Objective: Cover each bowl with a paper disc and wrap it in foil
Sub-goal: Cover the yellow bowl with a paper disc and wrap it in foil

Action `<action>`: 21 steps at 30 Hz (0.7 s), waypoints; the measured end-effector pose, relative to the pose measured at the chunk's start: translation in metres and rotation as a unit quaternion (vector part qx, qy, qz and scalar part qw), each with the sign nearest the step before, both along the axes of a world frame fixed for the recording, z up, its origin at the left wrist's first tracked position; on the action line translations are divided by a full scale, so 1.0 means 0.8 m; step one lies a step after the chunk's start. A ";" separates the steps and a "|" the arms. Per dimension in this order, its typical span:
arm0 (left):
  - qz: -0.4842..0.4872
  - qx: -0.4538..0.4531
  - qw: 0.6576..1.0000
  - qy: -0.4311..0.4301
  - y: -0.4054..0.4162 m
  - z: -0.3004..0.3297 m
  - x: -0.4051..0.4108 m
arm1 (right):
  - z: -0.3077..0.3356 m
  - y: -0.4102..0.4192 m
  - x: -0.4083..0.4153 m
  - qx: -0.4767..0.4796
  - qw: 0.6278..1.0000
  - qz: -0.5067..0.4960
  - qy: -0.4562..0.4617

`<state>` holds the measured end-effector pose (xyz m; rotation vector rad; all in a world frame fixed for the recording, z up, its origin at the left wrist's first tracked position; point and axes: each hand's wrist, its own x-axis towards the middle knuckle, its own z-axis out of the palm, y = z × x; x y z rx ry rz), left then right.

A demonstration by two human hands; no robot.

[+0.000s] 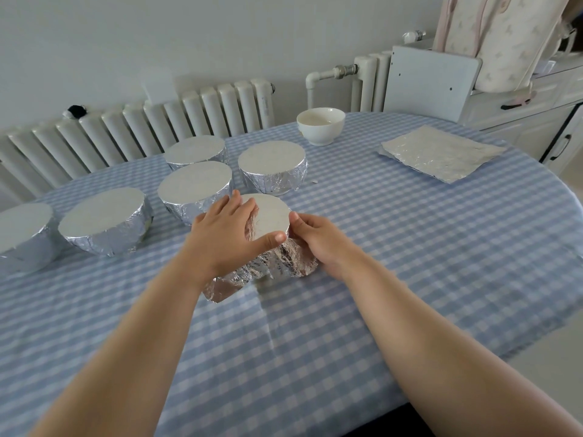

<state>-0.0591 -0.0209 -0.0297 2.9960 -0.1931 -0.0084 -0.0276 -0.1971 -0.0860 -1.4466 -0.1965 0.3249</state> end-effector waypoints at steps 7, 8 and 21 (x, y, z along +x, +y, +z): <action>0.004 0.010 1.000 0.001 0.001 -0.001 0.001 | -0.001 0.012 -0.004 0.149 0.985 -0.020 0.084; 0.005 0.010 1.000 0.002 0.000 -0.001 0.001 | 0.000 0.013 -0.005 0.164 0.982 -0.026 0.093; 0.007 0.008 1.000 0.002 0.000 -0.001 0.000 | -0.007 0.026 -0.004 0.072 0.986 -0.145 0.032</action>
